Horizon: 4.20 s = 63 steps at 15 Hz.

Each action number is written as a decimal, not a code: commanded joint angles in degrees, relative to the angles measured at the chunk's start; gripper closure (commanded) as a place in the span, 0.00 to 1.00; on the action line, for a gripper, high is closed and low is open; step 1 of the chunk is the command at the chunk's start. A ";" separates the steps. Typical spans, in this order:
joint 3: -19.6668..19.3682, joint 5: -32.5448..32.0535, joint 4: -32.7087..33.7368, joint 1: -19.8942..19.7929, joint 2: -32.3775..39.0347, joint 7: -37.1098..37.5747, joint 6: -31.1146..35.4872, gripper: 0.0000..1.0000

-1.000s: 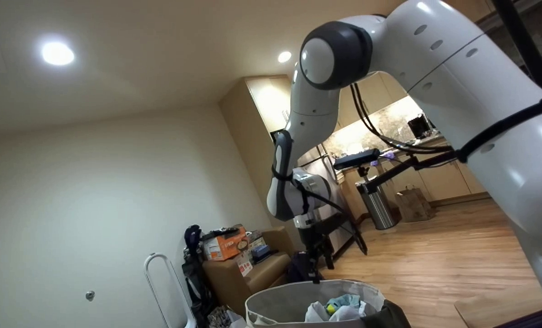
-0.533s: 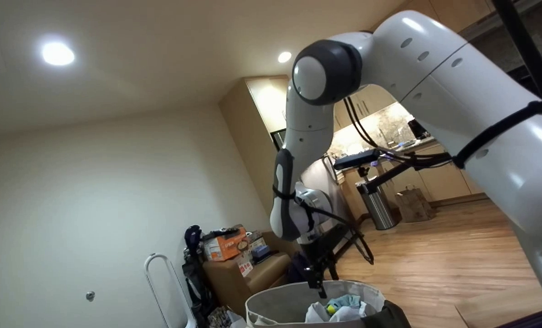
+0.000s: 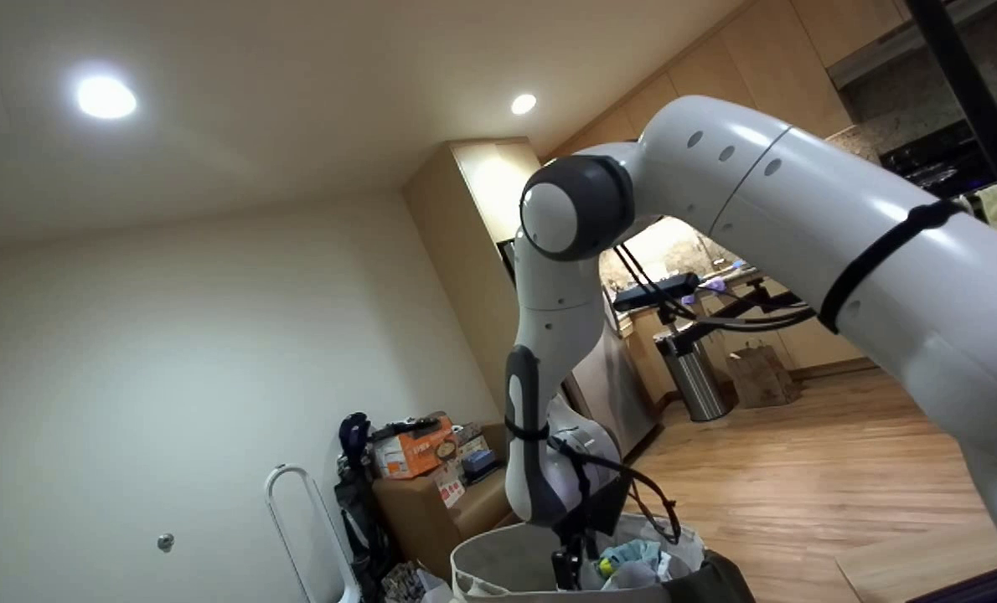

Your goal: Remove the white clothing from the laundry hamper and put it on the couch

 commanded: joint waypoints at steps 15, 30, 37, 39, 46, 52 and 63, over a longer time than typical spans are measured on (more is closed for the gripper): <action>17.61 -12.50 5.11 -15.87 12.15 1.85 9.19 0.47; 23.78 -9.75 6.17 -21.86 -1.85 3.13 -2.85 0.91; 26.40 2.58 9.47 -22.00 -14.27 -4.97 -19.65 0.93; 20.73 6.07 8.41 -19.86 -12.23 -6.38 -25.47 0.91; 9.22 3.71 13.99 -9.64 -13.22 -1.83 -34.51 0.92; 5.15 1.90 19.99 3.02 -20.32 -3.66 -35.35 0.92; -1.64 1.26 19.48 13.66 -28.20 0.93 -38.33 0.92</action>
